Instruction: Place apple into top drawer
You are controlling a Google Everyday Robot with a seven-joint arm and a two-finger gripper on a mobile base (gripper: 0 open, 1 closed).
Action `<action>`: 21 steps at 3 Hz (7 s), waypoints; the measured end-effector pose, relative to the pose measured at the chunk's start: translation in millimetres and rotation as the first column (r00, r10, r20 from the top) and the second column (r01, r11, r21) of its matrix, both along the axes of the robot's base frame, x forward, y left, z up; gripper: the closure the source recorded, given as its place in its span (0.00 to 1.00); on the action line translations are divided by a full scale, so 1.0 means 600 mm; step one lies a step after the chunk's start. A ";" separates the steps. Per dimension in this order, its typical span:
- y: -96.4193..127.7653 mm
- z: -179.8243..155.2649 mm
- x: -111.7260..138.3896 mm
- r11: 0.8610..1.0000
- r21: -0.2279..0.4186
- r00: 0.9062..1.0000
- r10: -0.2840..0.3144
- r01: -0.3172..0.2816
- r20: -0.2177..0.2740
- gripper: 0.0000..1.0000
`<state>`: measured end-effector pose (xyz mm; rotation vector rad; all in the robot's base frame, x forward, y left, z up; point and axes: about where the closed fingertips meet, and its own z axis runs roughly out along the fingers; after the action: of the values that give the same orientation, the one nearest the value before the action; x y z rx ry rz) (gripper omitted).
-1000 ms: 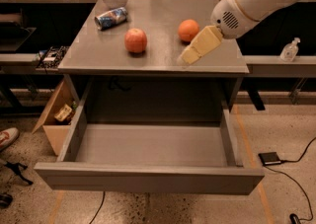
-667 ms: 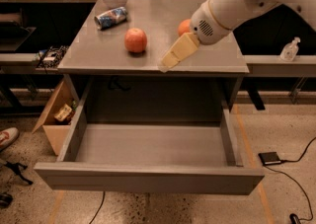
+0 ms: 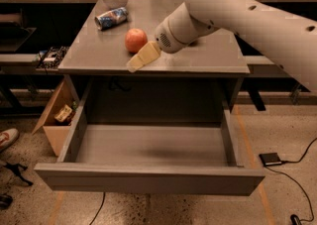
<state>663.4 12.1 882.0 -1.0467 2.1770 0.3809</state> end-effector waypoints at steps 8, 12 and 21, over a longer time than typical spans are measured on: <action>0.114 -0.041 0.100 0.983 0.183 1.000 -0.024 0.026 -0.009 0.88; -0.123 -0.044 -0.116 0.992 -0.075 0.979 -0.115 0.103 -0.170 1.00; -0.055 -0.400 -0.118 0.969 0.152 0.970 -0.167 0.195 -0.178 1.00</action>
Offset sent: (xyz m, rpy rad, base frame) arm 0.0883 0.0544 -0.0161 0.1186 -0.0980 -0.1549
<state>592.4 -21.0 641.9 -0.7378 2.3179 0.5728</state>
